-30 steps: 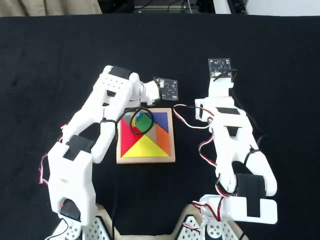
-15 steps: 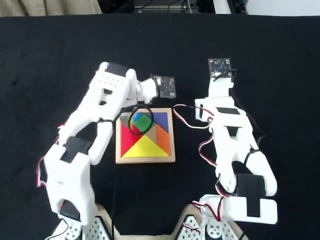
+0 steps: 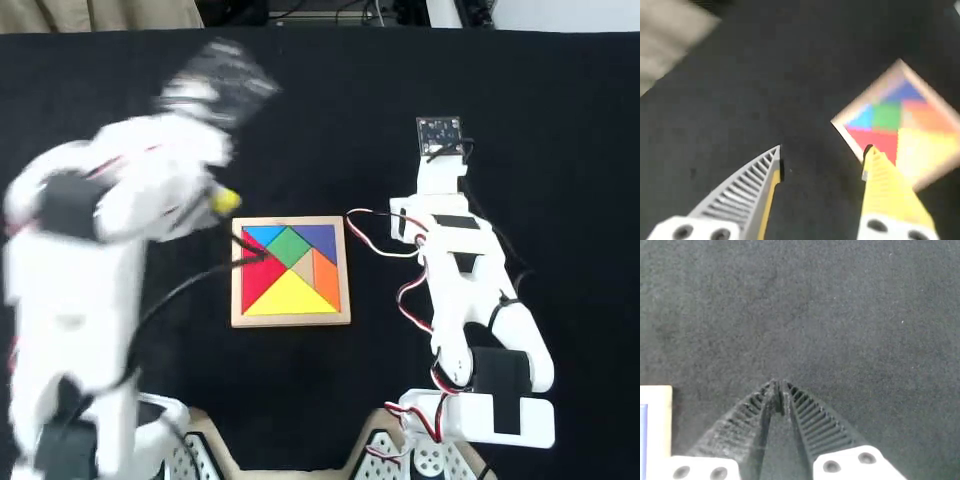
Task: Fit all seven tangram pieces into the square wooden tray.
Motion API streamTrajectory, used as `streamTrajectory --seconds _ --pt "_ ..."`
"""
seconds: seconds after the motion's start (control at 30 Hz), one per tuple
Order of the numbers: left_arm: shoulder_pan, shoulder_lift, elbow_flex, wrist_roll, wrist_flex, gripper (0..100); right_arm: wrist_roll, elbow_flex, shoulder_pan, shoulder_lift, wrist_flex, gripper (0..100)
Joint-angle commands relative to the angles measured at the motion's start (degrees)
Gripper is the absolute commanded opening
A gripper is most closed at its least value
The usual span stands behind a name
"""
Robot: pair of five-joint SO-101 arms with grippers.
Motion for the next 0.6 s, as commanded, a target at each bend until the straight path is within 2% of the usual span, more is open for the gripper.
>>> streamTrajectory --seconds 0.0,0.2,0.33,0.43,0.57 --pt "-7.69 -11.96 10.42 11.43 -7.21 27 0.18 -5.32 0.97 -6.29 3.78 1.2" --pt "-9.63 -34.46 35.03 13.19 -22.68 27 0.44 -11.74 -2.29 -29.93 24.0 1.2" --pt "-10.07 -50.11 49.63 13.63 -33.41 27 0.53 -12.44 -3.25 -48.31 31.03 1.5" --pt "-10.15 -56.18 60.62 16.88 -36.22 27 0.26 -8.84 -3.25 -59.74 32.7 1.5" --pt "-10.15 -61.63 70.73 17.93 -36.04 27 0.09 -0.31 -3.25 -73.27 32.97 1.5"
